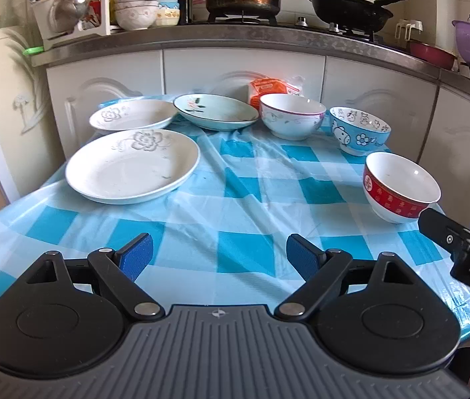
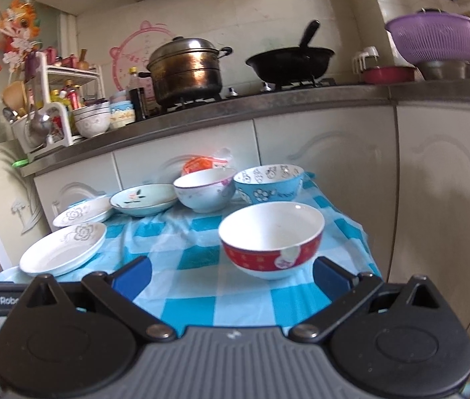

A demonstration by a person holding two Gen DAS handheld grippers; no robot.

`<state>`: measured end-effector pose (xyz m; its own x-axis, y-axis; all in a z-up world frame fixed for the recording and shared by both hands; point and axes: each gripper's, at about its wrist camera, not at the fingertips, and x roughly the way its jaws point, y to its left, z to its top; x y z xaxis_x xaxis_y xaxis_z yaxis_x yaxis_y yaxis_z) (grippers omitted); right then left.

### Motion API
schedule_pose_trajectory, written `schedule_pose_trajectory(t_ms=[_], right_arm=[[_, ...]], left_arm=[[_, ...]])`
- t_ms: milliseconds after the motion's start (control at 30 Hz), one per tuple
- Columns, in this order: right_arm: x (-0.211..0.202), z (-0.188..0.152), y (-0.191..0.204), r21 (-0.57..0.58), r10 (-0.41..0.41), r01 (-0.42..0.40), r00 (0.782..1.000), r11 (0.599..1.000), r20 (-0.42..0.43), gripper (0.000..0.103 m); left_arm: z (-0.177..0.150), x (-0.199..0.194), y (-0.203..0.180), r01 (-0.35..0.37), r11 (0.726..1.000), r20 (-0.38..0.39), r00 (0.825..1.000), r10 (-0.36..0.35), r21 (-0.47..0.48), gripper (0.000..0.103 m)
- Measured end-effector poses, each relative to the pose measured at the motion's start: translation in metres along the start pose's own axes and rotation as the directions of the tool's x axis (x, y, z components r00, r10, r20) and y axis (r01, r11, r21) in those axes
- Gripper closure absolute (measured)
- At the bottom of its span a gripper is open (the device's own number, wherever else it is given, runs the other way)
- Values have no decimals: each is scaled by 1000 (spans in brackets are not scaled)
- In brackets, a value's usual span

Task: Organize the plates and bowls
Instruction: 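Move the left gripper toward the large white flower-print plate, then close the left gripper on the rim of the white flower plate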

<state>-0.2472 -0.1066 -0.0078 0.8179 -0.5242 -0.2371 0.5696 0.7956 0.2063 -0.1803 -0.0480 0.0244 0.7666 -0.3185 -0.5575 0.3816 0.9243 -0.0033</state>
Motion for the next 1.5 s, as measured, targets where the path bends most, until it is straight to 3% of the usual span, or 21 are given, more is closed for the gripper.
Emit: schedule_pose_trajectory(t_ms=[200, 433, 667, 867, 1167, 1333, 1500], right_arm=[[9, -2, -18, 48, -2, 3, 1000, 999, -26, 1], [16, -4, -20, 68, 40, -36, 998, 997, -58, 1], [27, -3, -6, 40, 93, -90, 992, 995, -90, 1], [38, 2, 16, -3, 135, -136, 985, 991, -108, 1], [69, 10, 59, -14, 218, -223, 961, 975, -171, 1], [94, 22, 87, -7, 252, -258, 951, 966, -178, 1], [122, 30, 108, 19, 280, -281, 942, 960, -185, 1]], left_arm=[[-1, 10, -1, 10, 1000, -1, 1000, -10, -16, 0], [9, 25, 19, -24, 994, 17, 1000, 26, -109, 0], [36, 40, 77, -98, 956, 69, 990, 122, -278, 0], [60, 58, 137, -184, 914, 113, 964, 239, -362, 0], [69, 102, 206, -142, 885, 107, 972, 210, -444, 0], [65, 120, 216, -119, 888, 106, 977, 184, -445, 1], [55, 130, 213, -94, 894, 92, 985, 149, -438, 9]])
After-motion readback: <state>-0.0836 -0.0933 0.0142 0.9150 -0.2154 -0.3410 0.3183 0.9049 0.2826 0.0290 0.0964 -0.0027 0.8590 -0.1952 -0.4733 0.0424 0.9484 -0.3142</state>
